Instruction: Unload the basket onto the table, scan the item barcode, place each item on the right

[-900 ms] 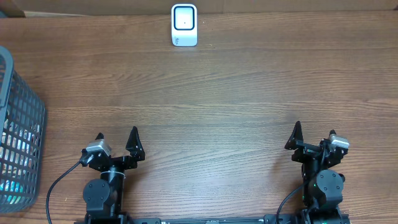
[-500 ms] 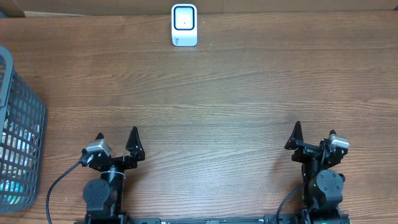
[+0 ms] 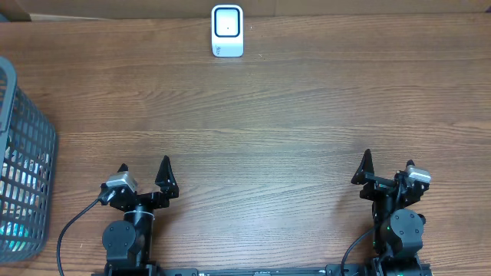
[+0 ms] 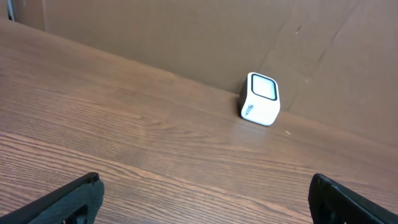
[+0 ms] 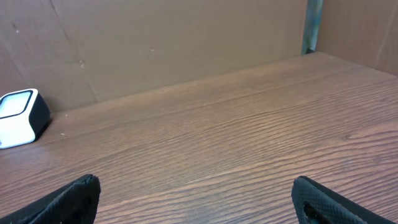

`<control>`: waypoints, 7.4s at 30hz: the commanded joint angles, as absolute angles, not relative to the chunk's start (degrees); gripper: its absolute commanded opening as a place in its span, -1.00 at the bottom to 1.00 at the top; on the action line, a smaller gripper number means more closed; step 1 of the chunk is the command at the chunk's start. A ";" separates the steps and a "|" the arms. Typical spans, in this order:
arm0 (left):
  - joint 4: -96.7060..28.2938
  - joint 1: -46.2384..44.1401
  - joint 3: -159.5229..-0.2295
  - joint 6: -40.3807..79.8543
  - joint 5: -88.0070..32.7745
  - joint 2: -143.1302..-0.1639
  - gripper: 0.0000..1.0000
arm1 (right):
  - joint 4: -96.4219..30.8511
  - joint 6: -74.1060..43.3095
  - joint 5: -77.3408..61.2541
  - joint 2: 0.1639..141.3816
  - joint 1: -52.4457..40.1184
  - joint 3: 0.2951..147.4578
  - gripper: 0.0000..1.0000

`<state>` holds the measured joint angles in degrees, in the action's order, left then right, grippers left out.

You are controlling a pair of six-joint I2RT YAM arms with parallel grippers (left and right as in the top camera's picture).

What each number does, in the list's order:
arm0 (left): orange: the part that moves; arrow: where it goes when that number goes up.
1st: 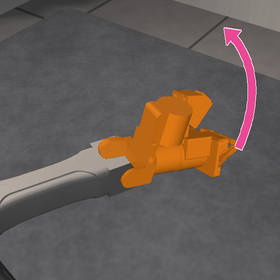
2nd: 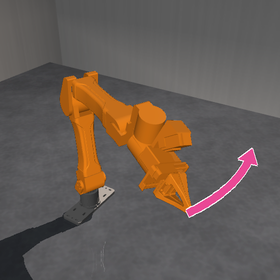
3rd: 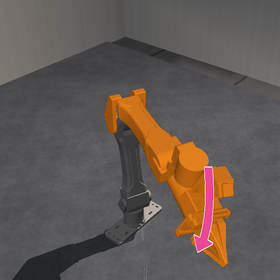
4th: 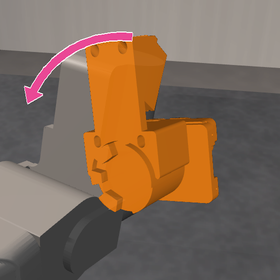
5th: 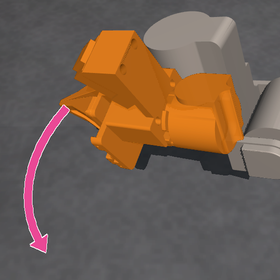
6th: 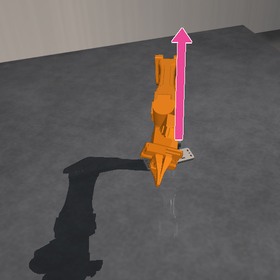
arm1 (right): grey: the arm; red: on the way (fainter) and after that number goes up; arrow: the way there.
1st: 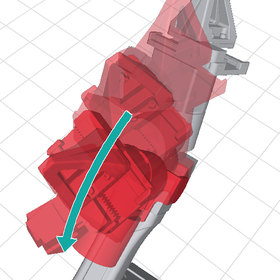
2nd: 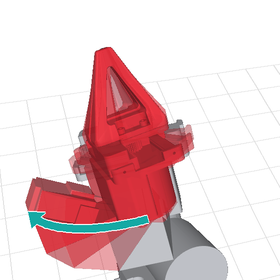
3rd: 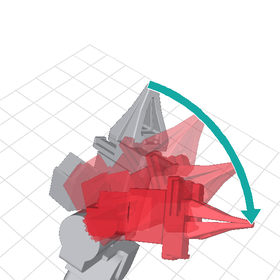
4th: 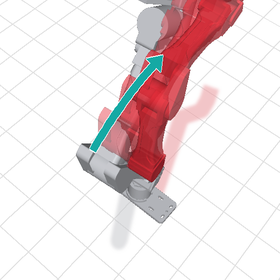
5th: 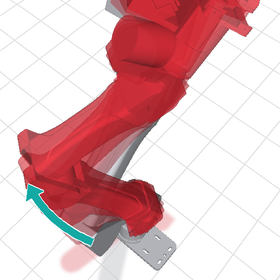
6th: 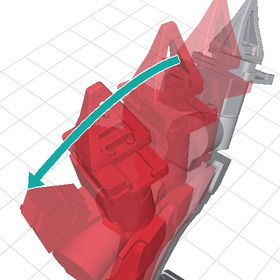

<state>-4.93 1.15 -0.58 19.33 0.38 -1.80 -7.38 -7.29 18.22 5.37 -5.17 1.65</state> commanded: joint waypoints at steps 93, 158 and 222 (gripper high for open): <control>-76.60 51.62 -107.20 31.77 -0.82 -90.72 0.78 | -7.20 -7.40 18.37 5.28 -4.80 2.22 1.00; -70.83 48.73 -106.10 22.22 9.67 -133.75 -0.05 | -7.20 -7.40 18.37 5.28 -4.80 2.22 1.00; -63.33 48.21 -100.42 17.93 4.67 -128.22 0.77 | -7.20 -7.42 18.37 5.28 -4.80 2.22 1.00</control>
